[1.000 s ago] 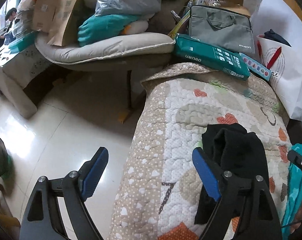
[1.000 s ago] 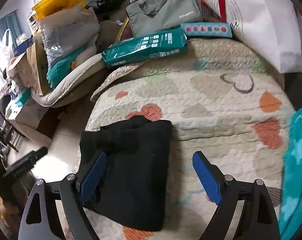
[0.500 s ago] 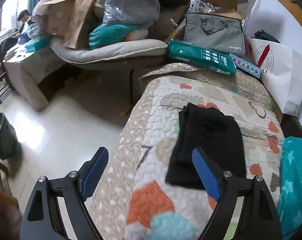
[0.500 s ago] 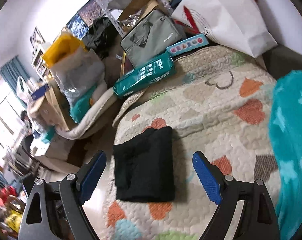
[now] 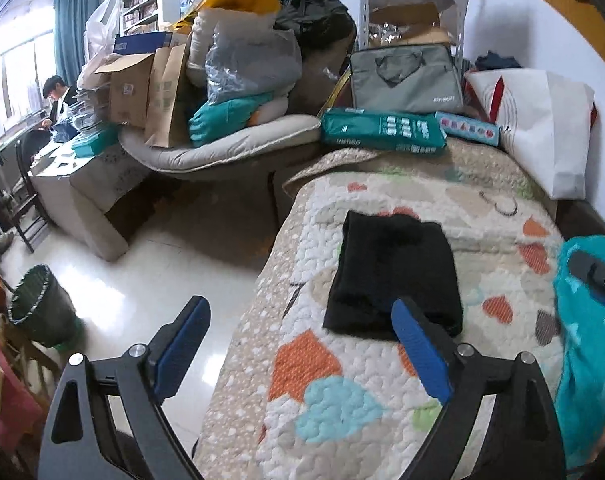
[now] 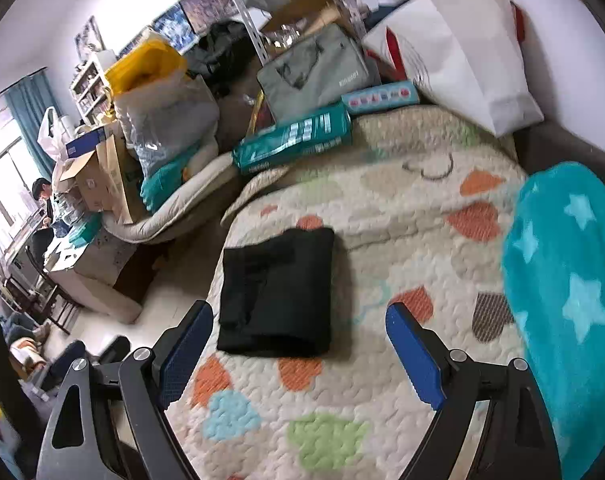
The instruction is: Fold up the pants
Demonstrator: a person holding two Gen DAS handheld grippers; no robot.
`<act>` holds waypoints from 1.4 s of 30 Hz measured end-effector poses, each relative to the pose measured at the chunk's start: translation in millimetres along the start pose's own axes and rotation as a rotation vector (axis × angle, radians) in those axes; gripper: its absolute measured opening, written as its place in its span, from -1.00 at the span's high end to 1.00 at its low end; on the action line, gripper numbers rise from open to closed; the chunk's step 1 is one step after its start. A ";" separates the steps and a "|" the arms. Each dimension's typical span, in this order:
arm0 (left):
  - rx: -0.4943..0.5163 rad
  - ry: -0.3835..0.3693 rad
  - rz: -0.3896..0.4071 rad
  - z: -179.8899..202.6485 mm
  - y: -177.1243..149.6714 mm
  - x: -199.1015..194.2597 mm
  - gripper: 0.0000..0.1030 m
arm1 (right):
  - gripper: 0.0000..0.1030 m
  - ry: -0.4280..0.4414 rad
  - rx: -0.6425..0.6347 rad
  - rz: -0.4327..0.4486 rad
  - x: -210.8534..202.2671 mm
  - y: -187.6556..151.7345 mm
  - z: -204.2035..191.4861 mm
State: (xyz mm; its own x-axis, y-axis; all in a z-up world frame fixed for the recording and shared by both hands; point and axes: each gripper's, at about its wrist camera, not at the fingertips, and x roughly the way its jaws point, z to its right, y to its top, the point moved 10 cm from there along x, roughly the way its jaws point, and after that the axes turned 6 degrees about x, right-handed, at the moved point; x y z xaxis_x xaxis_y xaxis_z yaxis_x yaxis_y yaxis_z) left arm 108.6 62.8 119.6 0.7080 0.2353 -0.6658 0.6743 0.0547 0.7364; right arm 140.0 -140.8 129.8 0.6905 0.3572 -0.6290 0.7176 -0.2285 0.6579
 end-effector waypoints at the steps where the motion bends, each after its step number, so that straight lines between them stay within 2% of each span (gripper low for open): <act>1: 0.001 0.007 -0.005 -0.4 -1.7 -0.9 -0.79 | -0.78 -0.001 0.008 -0.007 -1.1 1.3 -1.8; 4: -0.010 0.013 -0.003 -2.1 -5.3 -3.3 -0.79 | -0.78 0.007 0.031 -0.008 -1.3 0.4 -7.3; 8: 0.014 0.010 -0.002 0.7 -9.0 -5.9 -0.79 | -0.79 0.011 0.053 -0.044 16.8 -25.4 -6.4; 10: 0.030 0.007 -0.001 2.7 -10.3 -6.2 -0.79 | -0.79 -0.012 0.044 -0.076 31.3 -42.8 -1.5; 13: 0.047 -0.006 -0.006 6.6 -14.0 -3.6 -0.79 | -0.79 -0.068 -0.005 -0.076 44.5 -57.5 8.7; 19: 0.031 -0.050 -0.064 14.8 -26.4 15.8 -0.79 | -0.79 -0.111 -0.048 -0.052 51.2 -59.2 19.8; 26: 0.062 -0.068 -0.101 27.2 -36.5 32.7 -0.79 | -0.78 -0.106 -0.018 -0.107 66.6 -70.6 27.1; 30: 0.058 -0.081 -0.125 28.3 -40.8 39.8 -0.79 | -0.78 -0.103 -0.034 -0.107 68.2 -72.5 22.2; 42: 0.034 -0.096 -0.144 23.9 -45.5 45.6 -0.79 | -0.79 -0.125 -0.047 -0.114 73.6 -79.5 21.4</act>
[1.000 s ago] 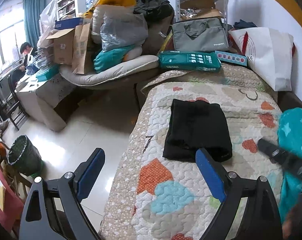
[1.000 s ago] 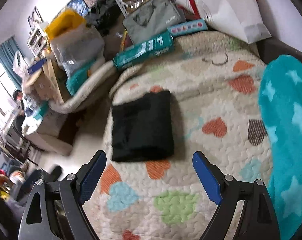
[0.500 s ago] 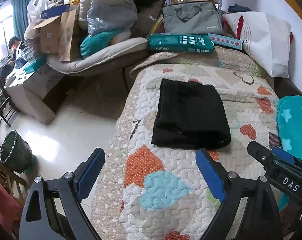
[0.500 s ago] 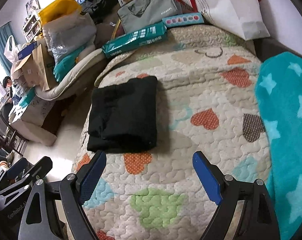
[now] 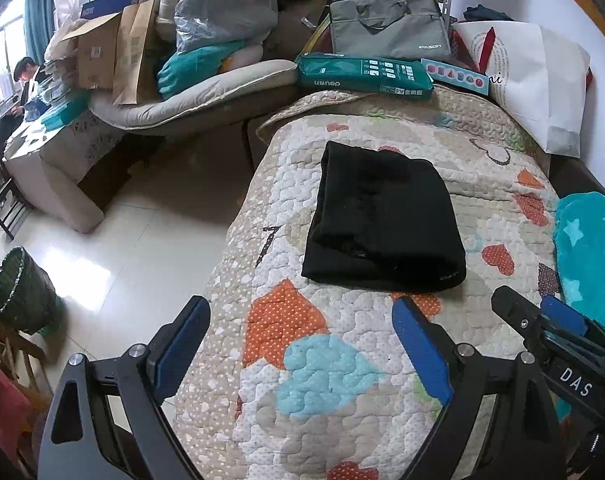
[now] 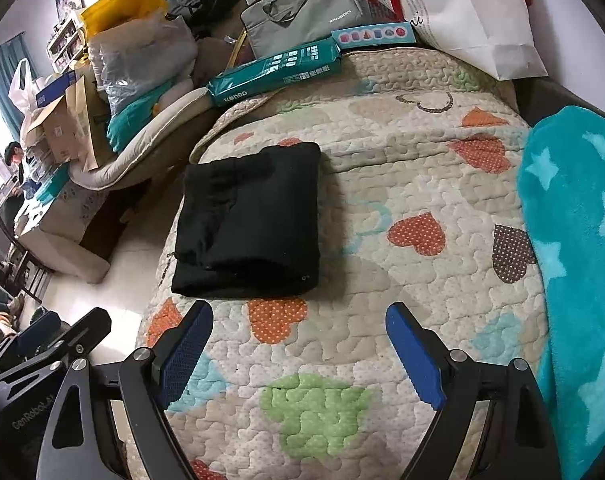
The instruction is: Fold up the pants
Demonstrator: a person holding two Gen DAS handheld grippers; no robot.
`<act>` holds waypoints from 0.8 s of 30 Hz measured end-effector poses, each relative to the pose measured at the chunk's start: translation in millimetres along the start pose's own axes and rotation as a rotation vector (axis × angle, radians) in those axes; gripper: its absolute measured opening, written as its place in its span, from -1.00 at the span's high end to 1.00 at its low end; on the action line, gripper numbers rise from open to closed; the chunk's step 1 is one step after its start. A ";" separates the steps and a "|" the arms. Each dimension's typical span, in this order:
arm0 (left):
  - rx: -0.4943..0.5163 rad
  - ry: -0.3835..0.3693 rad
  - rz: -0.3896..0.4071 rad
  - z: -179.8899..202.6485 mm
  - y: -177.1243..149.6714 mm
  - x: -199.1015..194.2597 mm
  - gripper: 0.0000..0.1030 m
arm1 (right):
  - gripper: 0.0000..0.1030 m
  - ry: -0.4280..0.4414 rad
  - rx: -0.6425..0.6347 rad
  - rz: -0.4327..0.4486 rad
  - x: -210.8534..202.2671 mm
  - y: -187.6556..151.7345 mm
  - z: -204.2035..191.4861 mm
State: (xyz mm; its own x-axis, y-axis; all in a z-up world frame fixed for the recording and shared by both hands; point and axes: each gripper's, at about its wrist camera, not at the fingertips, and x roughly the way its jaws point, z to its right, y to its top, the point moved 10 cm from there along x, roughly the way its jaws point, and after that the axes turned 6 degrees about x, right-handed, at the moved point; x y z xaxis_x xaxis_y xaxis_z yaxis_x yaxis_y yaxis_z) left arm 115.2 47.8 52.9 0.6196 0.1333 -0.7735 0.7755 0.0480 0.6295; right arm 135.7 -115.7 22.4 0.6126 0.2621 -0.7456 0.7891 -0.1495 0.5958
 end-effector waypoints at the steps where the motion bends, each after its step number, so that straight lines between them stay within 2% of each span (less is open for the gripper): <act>1: -0.001 -0.003 -0.003 0.3 -0.7 0.3 -0.79 | -0.78 -0.001 -0.001 0.000 0.1 -0.2 -0.4; 24: 0.021 -0.034 -0.025 13.9 -10.1 0.9 -0.79 | -0.78 -0.009 -0.016 0.002 0.3 -3.6 1.3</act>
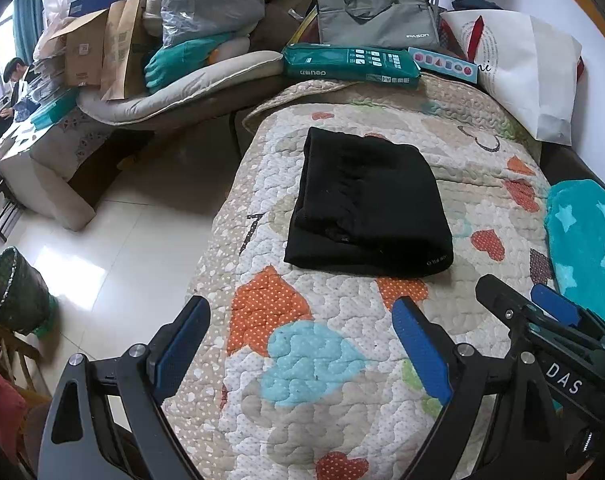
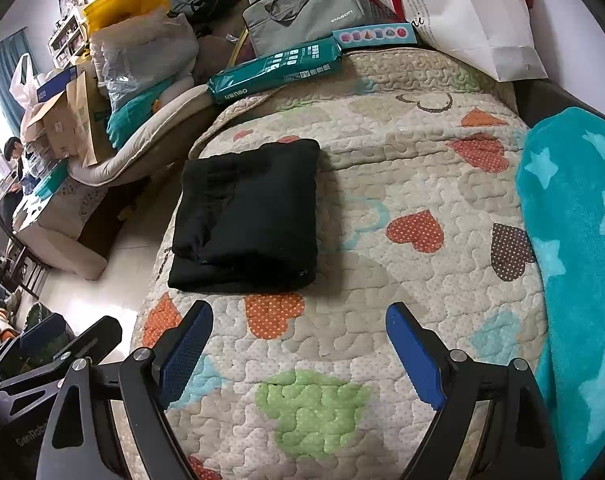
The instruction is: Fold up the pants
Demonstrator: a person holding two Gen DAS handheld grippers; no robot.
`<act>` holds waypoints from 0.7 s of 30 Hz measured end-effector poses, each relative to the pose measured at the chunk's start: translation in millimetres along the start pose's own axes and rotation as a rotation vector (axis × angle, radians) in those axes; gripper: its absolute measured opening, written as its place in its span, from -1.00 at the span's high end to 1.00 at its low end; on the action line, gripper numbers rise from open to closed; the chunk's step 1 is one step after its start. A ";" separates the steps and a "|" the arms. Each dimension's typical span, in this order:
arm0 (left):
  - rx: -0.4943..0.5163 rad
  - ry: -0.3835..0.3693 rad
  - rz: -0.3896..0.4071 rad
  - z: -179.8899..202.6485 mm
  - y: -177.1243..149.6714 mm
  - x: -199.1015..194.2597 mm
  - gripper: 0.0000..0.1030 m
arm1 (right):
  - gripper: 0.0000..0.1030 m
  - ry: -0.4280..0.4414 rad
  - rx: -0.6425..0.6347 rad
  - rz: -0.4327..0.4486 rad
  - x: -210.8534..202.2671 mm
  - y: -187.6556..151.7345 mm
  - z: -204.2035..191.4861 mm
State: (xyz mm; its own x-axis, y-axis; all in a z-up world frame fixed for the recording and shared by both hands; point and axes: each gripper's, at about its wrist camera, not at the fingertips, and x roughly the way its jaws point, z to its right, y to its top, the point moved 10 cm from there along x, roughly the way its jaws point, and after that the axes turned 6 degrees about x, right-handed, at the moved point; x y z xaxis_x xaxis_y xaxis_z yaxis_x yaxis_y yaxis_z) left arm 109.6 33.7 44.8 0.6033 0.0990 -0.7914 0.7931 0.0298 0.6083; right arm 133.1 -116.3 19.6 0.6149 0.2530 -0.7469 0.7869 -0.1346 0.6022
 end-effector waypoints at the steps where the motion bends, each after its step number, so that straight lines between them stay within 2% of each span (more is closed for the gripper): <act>1: -0.001 -0.002 0.000 0.0 -0.4 0.0 -0.79 | -0.78 0.000 0.000 0.001 0.0 0.0 -0.2; 6: -0.002 0.012 0.016 -1.0 0.2 -1.6 -0.79 | -0.78 -0.005 -0.006 0.001 0.6 -1.7 -0.7; 9: -0.003 0.038 0.058 -4.7 3.6 -8.7 -0.79 | -0.78 -0.012 -0.024 0.006 1.0 -2.8 -1.0; 13: -0.047 0.100 0.244 -20.8 20.4 -44.9 -0.80 | -0.78 -0.024 -0.051 0.028 -2.0 -1.5 -3.3; 14: -0.054 0.101 0.295 -23.8 26.9 -56.7 -0.92 | -0.78 -0.024 -0.056 0.034 -3.0 -1.0 -4.0; 15: -0.056 0.099 0.310 -26.0 30.7 -61.0 -1.00 | -0.78 -0.022 -0.060 0.040 -4.2 -0.4 -5.6; 17: -0.073 0.084 0.331 -30.9 39.2 -69.7 -1.00 | -0.78 -0.013 -0.072 0.055 -7.1 0.8 -9.4; 21: -0.141 -0.005 0.316 -37.9 43.9 -67.7 -1.00 | -0.78 -0.002 -0.109 0.069 -10.1 -1.0 -19.1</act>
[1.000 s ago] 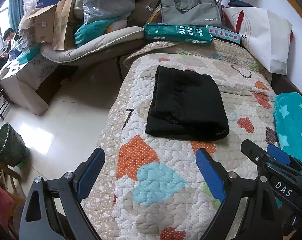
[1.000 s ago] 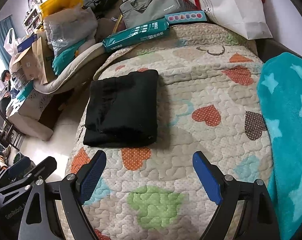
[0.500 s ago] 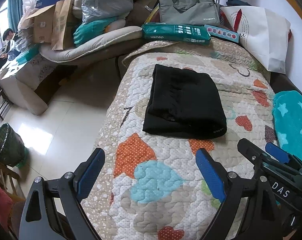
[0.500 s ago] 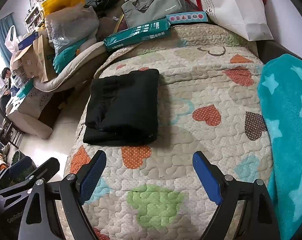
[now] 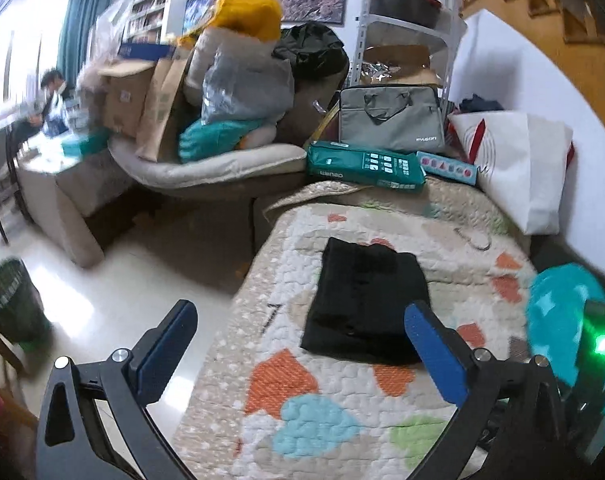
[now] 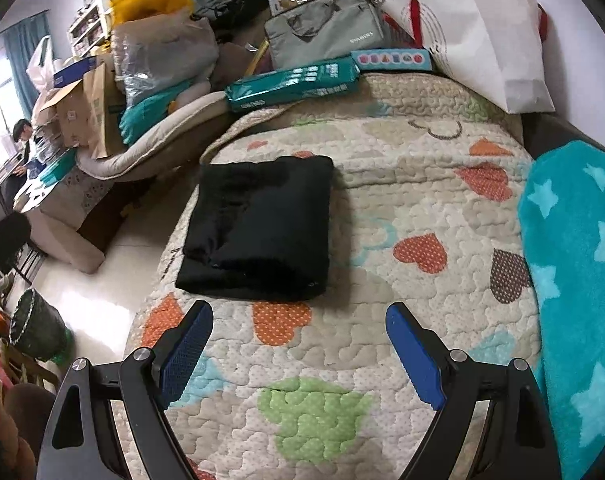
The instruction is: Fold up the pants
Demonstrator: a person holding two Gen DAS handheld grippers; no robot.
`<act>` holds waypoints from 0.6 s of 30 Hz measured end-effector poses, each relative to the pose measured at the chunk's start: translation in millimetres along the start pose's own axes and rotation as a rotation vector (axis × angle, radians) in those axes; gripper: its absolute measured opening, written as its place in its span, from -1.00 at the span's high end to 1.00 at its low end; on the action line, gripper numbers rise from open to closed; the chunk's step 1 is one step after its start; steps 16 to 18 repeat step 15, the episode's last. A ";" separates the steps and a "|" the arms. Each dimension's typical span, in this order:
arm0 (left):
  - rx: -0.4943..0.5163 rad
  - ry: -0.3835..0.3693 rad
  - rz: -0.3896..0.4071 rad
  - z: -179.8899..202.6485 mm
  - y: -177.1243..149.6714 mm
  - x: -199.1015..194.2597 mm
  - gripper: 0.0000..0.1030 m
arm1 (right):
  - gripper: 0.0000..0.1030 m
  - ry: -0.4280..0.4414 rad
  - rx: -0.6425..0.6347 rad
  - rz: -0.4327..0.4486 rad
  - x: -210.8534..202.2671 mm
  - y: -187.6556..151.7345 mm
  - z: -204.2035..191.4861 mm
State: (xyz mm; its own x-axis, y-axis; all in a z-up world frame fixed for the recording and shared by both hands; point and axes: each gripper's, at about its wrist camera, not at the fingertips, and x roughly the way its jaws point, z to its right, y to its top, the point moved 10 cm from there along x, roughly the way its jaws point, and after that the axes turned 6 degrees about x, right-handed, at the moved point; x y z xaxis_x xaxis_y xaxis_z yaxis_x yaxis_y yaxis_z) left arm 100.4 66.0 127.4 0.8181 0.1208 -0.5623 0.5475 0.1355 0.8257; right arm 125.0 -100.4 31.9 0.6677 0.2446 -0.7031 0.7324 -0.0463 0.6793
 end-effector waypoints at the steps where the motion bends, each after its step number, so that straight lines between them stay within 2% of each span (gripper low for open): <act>1: -0.014 -0.011 -0.008 -0.3 -1.7 1.7 -1.00 | -0.78 -0.003 -0.016 -0.002 0.7 -1.9 -2.9; 9: -0.055 -0.091 -0.151 3.4 -34.3 25.5 -1.00 | -0.78 -0.014 -0.066 -0.030 6.5 -17.7 -10.8; 12: -0.046 -0.076 -0.193 2.2 -45.0 30.0 -1.00 | -0.78 -0.039 -0.081 -0.037 5.2 -25.0 -9.2; 15: 0.027 -0.053 -0.243 7.2 -60.0 33.8 -1.00 | -0.78 -0.049 -0.063 -0.048 -0.4 -32.0 -5.5; 18: 0.027 -0.053 -0.243 7.2 -60.0 33.8 -1.00 | -0.78 -0.049 -0.063 -0.048 -0.4 -32.0 -5.5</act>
